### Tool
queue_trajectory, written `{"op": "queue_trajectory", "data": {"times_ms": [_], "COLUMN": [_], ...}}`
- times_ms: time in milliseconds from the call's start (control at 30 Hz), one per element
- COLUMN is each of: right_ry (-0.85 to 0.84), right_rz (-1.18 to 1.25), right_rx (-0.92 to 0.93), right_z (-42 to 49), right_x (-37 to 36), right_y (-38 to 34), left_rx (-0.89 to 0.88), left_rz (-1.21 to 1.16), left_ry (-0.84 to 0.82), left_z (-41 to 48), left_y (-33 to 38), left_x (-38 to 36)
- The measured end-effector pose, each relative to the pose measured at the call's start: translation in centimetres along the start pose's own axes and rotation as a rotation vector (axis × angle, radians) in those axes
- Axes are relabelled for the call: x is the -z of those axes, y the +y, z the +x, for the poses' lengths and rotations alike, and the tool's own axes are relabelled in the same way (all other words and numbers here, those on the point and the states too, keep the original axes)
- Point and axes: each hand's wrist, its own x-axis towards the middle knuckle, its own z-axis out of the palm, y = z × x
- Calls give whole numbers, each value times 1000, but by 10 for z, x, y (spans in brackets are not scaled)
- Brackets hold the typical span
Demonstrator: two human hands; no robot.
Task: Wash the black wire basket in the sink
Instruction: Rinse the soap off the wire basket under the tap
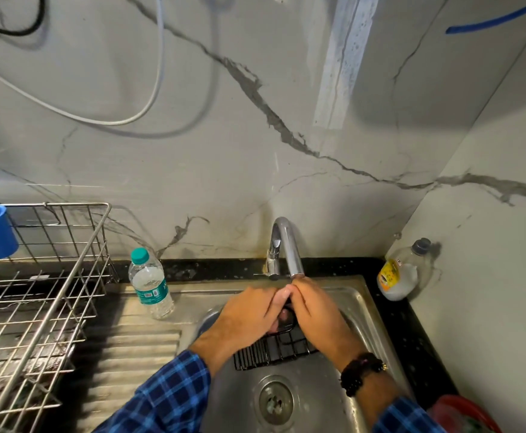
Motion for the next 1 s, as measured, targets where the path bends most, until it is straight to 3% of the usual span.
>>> {"op": "queue_trajectory", "data": {"times_ms": [100, 233, 333, 467, 600, 700, 800, 933, 1000], "right_ry": [12, -23, 84, 215, 292, 339, 376, 307, 292], "right_rz": [162, 94, 213, 373, 546, 786, 1014, 1200, 1178], "right_rx": [-14, -5, -112, -233, -296, -473, -616, -513, -536], "right_z": [-6, -9, -15, -22, -17, -15, -15, -24, -25], "right_x": [6, 8, 7, 4, 4, 2, 11, 26, 23], "right_y": [3, 14, 19, 18, 17, 23, 21, 23, 26], "left_rx": [-55, -17, -20, 79, 167, 180, 135, 239, 221], "left_rz": [-38, -159, -104, -281, -621, -807, -905, -909, -848], "left_ry": [-64, -98, -133, -166, -82, 62, 123, 134, 101], "left_z": [2, -5, -7, -12, -12, -7, 2, 0, -5], "left_y": [-7, -12, -25, -46, -48, -45, -39, -46, -54], "left_x": [4, 4, 5, 2, -10, -7, -1, 0, -4]}}
